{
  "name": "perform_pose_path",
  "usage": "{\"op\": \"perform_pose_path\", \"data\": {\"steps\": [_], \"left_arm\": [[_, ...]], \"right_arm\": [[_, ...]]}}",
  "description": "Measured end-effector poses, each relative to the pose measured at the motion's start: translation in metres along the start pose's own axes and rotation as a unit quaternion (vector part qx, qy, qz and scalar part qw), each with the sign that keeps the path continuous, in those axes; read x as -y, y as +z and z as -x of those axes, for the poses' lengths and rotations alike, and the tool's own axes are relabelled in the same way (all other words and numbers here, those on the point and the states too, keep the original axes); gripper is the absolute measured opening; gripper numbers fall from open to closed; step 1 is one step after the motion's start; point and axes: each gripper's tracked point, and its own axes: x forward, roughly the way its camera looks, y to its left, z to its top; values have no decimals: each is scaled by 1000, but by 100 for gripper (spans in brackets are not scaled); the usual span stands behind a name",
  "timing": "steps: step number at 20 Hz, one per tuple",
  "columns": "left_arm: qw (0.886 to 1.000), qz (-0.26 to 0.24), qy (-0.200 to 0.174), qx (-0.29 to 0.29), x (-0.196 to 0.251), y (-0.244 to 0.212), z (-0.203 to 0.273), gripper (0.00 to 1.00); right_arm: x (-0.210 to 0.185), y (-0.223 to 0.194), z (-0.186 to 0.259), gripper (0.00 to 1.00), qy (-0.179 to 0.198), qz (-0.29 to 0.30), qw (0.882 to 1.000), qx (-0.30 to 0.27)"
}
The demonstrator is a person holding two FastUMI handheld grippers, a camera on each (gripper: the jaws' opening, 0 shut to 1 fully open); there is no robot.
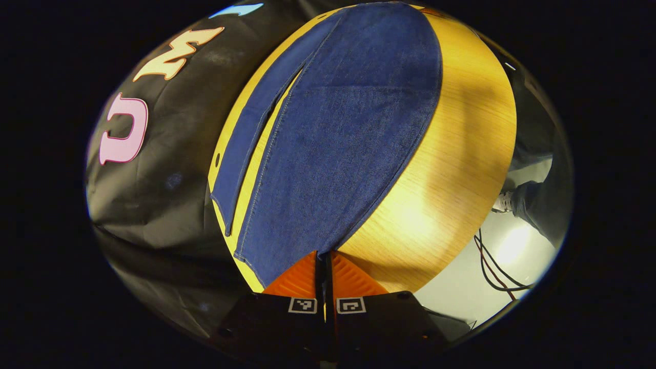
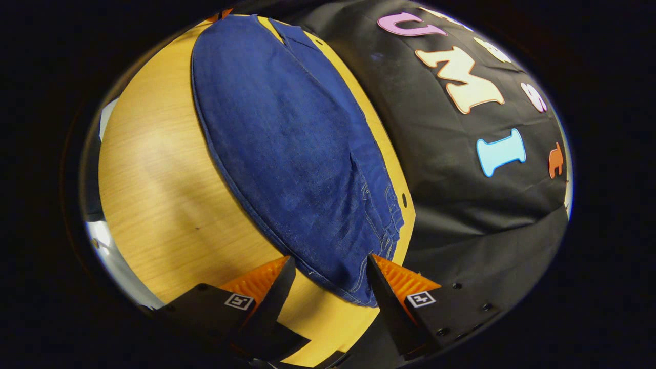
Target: Grasp the waist and the cuffs of the jeans and fold them to make the two legs overlap; first hold the waist and fold one-third of the jeans toward the cuffs, then hold the cuffs and fold the remaining one-third in the same direction to finish folding.
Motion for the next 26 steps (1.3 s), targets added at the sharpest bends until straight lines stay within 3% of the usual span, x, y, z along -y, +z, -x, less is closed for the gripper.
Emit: {"op": "perform_pose_path", "data": {"steps": [2, 3, 5, 7, 8, 9, 12, 17, 21, 26], "left_arm": [[1000, -1, 4, -3, -1, -1, 0, 0], [1000, -1, 6, -4, -2, -1, 0, 0], [1000, 3, 7, -6, -2, -1, -1, 0], [1000, 10, 9, -7, -2, -1, -1, 0], [1000, 12, 9, -8, -3, 0, -1, 0], [1000, 21, 7, -10, -5, 0, -1, 0], [996, 83, 1, -15, -12, -3, -2, 0], [986, 164, 39, -8, -55, 14, 11, 0], [970, 237, 61, 3, -103, 33, 33, 0], [956, 277, 99, 14, -160, 65, 31, 0]], "right_arm": [[-1, -1, -9, 80, 8, -2, 1000, -8], [-6, -1, -13, 67, 20, -5, 1000, -8], [-18, -3, -20, 35, 40, -5, 999, -4], [-13, 0, -22, 2, 34, -8, 999, -4], [-9, -3, -17, 7, 32, -18, 999, -6], [-8, -5, -18, 3, 30, -28, 999, -11], [7, 5, -10, 3, 8, -43, 999, -2], [56, 30, 3, 3, -42, -99, 994, 19], [104, 56, 0, 2, -86, -127, 987, 39], [157, 85, -19, 3, -131, -185, 973, 54]]}}
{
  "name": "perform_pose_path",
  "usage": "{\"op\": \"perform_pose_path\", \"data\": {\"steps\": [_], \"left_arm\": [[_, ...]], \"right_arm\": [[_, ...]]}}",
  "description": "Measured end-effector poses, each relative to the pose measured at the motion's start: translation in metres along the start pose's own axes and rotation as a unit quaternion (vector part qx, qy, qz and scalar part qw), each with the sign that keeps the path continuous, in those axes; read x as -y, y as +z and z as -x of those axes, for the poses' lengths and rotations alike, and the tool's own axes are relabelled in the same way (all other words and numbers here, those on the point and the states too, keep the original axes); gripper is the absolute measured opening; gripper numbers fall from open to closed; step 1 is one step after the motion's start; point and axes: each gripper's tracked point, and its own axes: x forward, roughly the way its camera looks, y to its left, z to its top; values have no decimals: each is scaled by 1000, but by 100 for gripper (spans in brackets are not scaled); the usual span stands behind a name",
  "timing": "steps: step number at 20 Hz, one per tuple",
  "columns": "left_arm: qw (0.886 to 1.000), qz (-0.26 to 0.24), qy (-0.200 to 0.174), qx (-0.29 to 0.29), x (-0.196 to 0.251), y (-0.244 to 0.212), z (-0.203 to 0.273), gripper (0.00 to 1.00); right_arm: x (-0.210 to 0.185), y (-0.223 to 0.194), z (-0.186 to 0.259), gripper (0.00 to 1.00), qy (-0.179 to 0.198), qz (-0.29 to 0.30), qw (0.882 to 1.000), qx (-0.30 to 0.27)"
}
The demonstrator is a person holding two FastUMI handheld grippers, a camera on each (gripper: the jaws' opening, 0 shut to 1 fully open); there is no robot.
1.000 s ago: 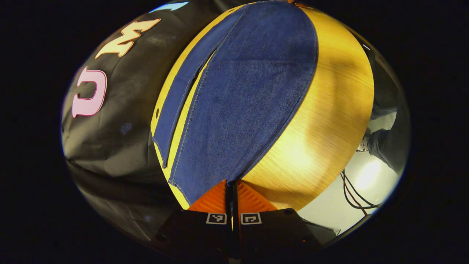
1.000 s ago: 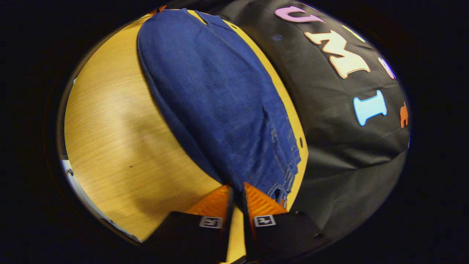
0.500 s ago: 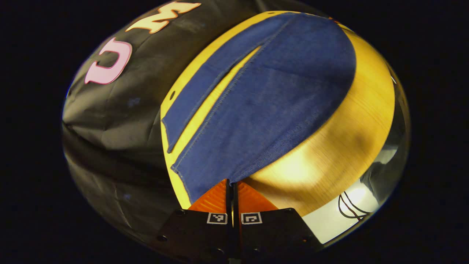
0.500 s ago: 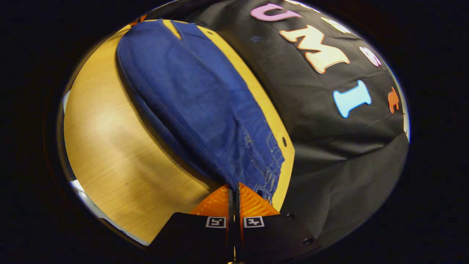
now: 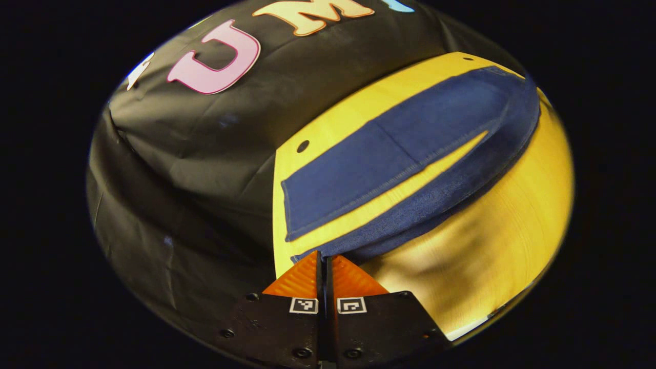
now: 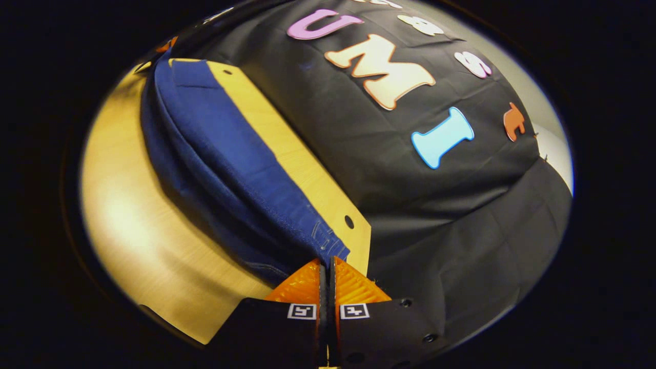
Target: Grasp the waist and the cuffs of the jeans and fold them to make the two legs overlap; first hold the waist and fold one-third of the jeans toward the cuffs, then hold the cuffs and fold the remaining one-third in the same direction to finish folding.
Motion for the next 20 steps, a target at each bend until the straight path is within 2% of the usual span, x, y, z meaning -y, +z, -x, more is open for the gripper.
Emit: {"op": "perform_pose_path", "data": {"steps": [3, 6, 8, 14, 20], "left_arm": [[1000, 10, 17, 9, -13, 25, -16, 0], [999, 47, 26, 7, -25, 53, -44, 0], [997, 73, 25, 2, -26, 65, -61, 0], [995, 101, 21, -15, -19, 94, -125, 0], [995, 91, 14, -45, -3, 100, -171, 0]], "right_arm": [[16, 24, -27, 3, -29, -55, 998, 14], [23, 42, -61, 3, -57, -110, 992, 18], [20, 48, -84, 2, -60, -140, 988, 19], [-7, 47, -164, 1, -29, -162, 986, 4], [-50, 28, -228, 2, 13, -174, 984, -32]]}}
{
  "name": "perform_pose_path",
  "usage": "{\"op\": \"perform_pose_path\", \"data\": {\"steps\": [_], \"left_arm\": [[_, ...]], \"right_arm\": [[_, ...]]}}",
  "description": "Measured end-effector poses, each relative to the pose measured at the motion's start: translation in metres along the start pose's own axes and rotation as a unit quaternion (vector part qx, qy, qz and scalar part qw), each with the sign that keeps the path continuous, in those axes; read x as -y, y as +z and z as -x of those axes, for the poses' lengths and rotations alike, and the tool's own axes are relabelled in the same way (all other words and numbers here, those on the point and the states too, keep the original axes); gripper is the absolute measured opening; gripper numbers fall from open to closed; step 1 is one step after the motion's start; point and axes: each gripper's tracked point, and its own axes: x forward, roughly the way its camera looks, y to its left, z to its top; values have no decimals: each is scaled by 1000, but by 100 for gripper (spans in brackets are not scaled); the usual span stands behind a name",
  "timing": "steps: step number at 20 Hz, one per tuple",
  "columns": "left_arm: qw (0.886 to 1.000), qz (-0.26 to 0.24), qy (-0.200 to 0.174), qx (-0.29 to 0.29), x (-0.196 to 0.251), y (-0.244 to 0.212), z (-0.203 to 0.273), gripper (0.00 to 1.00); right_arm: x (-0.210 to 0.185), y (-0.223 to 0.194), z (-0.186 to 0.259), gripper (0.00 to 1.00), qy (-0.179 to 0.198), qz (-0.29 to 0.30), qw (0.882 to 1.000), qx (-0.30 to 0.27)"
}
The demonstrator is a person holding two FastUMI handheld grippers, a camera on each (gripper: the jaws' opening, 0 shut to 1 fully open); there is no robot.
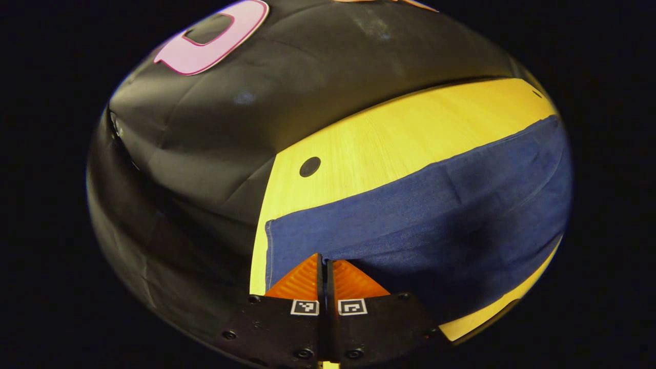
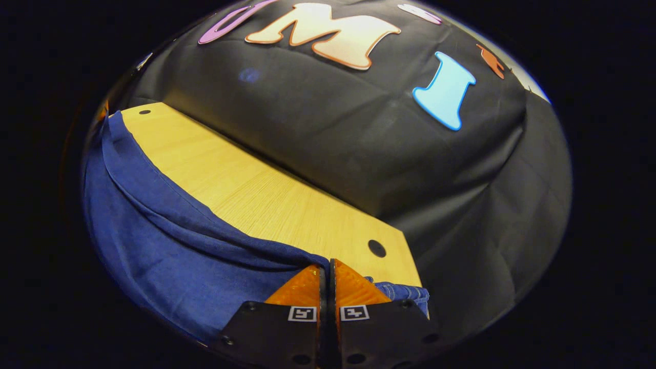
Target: Grasp the waist and the cuffs of the jeans and fold them to make the two legs overlap; first hold the waist and fold one-third of the jeans toward the cuffs, then hold the cuffs and fold the remaining one-third in the same direction to finish folding.
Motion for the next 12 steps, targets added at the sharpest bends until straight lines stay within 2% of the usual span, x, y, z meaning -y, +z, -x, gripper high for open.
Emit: {"op": "perform_pose_path", "data": {"steps": [2, 3, 4, 5, 7, 8, 12], "left_arm": [[1000, 6, 4, 2, 1, 3, -4, 0], [1000, 16, 11, 9, -2, 5, -1, 0], [999, 30, 3, 20, 2, 9, 3, 1], [998, 45, -1, 36, 6, 13, 6, 0], [995, 70, -6, 70, 10, 29, 16, 62], [993, 79, 1, 85, 7, 38, 27, 94], [985, 103, -13, 138, 6, 58, 48, 95]], "right_arm": [[3, -5, -8, 4, -5, -4, 1000, -8], [12, -2, -4, 23, -19, -9, 1000, -9], [21, 1, 0, 42, -28, -26, 999, -2], [25, 9, 7, 62, -22, -57, 998, 11], [48, 18, 13, 100, -36, -108, 993, 22], [61, 17, 20, 99, -48, -126, 991, 23], [110, -14, 41, 100, -98, -192, 976, 3]]}}
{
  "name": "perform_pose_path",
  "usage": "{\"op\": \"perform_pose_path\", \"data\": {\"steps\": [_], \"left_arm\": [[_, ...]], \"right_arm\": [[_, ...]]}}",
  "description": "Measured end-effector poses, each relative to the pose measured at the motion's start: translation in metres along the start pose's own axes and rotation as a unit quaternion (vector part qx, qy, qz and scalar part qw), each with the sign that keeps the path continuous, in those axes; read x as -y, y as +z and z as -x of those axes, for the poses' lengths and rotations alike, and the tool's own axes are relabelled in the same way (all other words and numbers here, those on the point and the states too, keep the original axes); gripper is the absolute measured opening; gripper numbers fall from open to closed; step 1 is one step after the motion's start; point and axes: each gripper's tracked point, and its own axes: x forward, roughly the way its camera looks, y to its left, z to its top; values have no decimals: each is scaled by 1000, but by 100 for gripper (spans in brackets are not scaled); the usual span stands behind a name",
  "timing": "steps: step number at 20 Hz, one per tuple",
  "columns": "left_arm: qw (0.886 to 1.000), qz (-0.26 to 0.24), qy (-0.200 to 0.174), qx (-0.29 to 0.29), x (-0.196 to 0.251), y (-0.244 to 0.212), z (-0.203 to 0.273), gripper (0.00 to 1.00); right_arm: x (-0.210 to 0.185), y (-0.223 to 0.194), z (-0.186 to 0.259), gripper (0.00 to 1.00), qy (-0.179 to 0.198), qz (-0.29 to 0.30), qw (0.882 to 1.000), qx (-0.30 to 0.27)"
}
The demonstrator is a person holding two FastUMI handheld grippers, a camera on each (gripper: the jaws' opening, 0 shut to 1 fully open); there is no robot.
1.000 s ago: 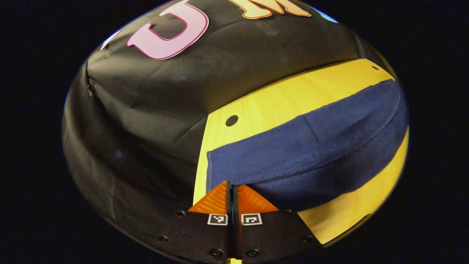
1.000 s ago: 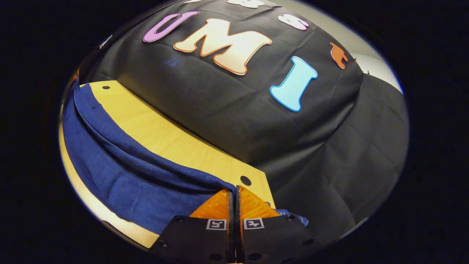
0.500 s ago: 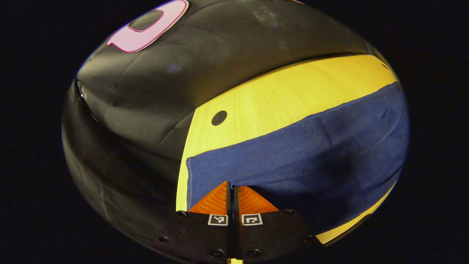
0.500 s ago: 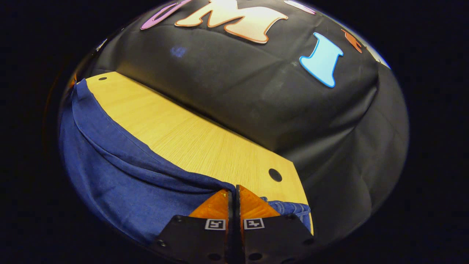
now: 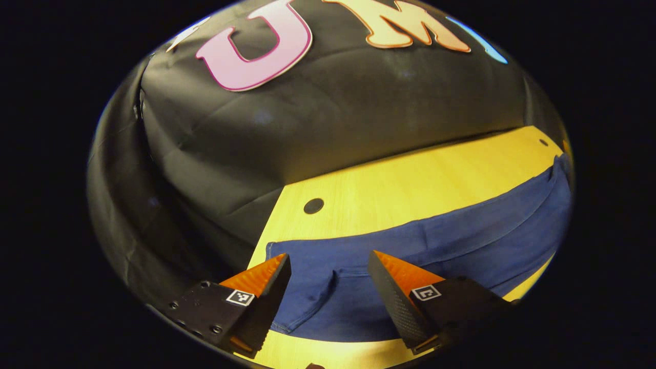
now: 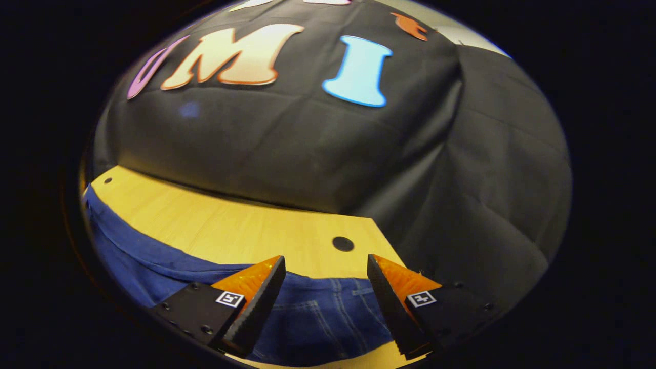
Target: Grasp the waist and the cuffs of the jeans and fold them to make the two legs overlap; first hold the waist and fold one-third of the jeans toward the cuffs, then hold the cuffs and fold the remaining one-third in the same direction to finish folding.
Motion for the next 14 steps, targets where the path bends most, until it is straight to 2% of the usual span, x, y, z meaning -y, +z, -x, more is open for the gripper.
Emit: {"op": "perform_pose_path", "data": {"steps": [2, 5, 10, 12, 14], "left_arm": [[1000, 15, -10, 20, 2, 16, 12, 95], [998, 34, -28, 38, 1, 39, 33, 95], [996, 60, -39, 49, 3, 50, 40, 95], [996, 66, -39, 49, 2, 51, 42, 95], [996, 64, -37, 44, 1, 49, 41, 95]], "right_arm": [[30, -25, 1, 99, -26, -31, 999, -36], [60, -62, 0, 100, -58, -103, 989, -85], [69, -103, -22, 99, -109, -175, 967, -147], [67, -115, -25, 100, -108, -203, 957, -176], [61, -123, -25, 100, -84, -242, 946, -199]]}}
